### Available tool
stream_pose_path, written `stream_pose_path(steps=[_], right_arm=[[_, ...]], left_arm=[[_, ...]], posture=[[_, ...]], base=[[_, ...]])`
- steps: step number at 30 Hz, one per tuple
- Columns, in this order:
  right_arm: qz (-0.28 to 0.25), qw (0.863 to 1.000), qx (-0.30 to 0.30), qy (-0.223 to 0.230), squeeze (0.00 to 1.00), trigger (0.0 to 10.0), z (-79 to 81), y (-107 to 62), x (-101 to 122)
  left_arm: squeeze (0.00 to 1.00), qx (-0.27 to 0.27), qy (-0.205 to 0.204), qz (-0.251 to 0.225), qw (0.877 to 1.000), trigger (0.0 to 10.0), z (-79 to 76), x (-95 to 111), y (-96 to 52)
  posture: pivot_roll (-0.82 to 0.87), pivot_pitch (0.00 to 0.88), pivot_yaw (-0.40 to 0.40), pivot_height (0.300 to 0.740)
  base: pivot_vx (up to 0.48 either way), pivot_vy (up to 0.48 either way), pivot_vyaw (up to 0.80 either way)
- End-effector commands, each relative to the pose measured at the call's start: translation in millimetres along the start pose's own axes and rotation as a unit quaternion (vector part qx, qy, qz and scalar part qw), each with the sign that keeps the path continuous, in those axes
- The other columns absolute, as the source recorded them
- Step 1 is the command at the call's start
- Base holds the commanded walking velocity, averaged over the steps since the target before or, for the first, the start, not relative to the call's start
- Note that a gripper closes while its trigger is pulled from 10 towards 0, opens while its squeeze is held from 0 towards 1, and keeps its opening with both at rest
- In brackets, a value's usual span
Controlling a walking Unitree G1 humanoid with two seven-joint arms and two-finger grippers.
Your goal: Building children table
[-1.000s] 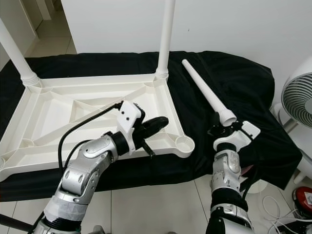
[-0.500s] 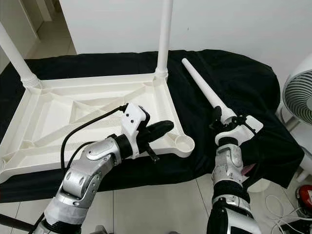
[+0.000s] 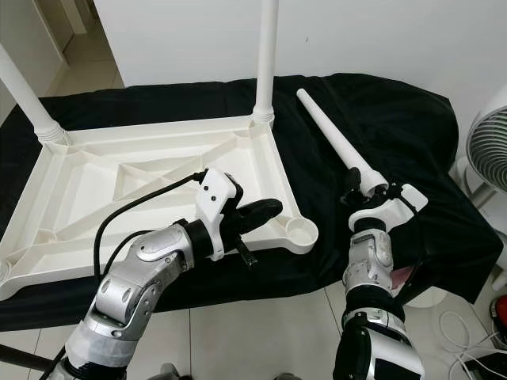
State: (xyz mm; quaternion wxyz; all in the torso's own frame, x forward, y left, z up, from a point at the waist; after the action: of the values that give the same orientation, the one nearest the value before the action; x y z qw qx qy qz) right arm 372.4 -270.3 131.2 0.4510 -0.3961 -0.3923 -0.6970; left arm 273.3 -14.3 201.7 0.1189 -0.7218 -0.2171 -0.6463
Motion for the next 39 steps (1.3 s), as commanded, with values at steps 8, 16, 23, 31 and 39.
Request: stream_pose_path(steps=[8, 16, 23, 31, 39], right_arm=[[0.022, 1.000, -0.011, 0.011, 0.00, 10.0, -6.2, -5.8, -14.0], [0.022, 1.000, 0.002, 0.003, 0.00, 10.0, -1.2, 1.2, -10.4], [0.018, 1.000, 0.010, -0.001, 0.00, 10.0, 2.0, 6.5, -5.7], [0.016, 0.999, 0.027, -0.004, 0.00, 10.0, 13.4, 16.3, 0.7], [0.031, 0.998, 0.058, -0.021, 0.00, 10.0, 31.8, 26.6, 2.6]], left_arm=[[0.00, 0.000, 0.001, 0.007, 1.000, 10.0, -1.0, 0.1, -1.6], [0.00, 0.001, 0.002, 0.010, 1.000, 10.0, -1.8, 0.3, -3.2], [0.00, 0.002, 0.001, 0.012, 1.000, 10.0, -2.3, 0.2, -4.3], [0.00, 0.004, -0.001, 0.014, 1.000, 10.0, -4.3, 0.4, -6.8], [0.00, 0.012, -0.009, 0.017, 1.000, 10.0, -9.0, 0.4, -12.0]], posture=[[-0.01, 0.068, 0.081, 0.740], [0.00, 0.075, 0.084, 0.740], [0.01, 0.080, 0.086, 0.740], [0.03, 0.103, 0.087, 0.740], [0.06, 0.160, 0.089, 0.740]], base=[[0.000, 0.000, 0.00], [0.000, 0.000, 0.00], [0.000, 0.000, 0.00], [0.000, 0.000, 0.00], [0.000, 0.000, 0.00]])
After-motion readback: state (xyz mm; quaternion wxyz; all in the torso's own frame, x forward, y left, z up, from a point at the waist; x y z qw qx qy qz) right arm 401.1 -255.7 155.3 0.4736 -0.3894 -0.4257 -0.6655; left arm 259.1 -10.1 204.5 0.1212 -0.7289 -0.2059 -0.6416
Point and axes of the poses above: a point about 5 cm out from each wrist's last joint towards the gripper, its own y axis pointing out of the wrist towards the gripper, its own x axis along the axis of the wrist's last joint, z = x × y, the point moved 4 cm from there along y, pointing out of the wrist towards the gripper, and after that the axes turned 9 degrees about -y, right-handed, at the moved point
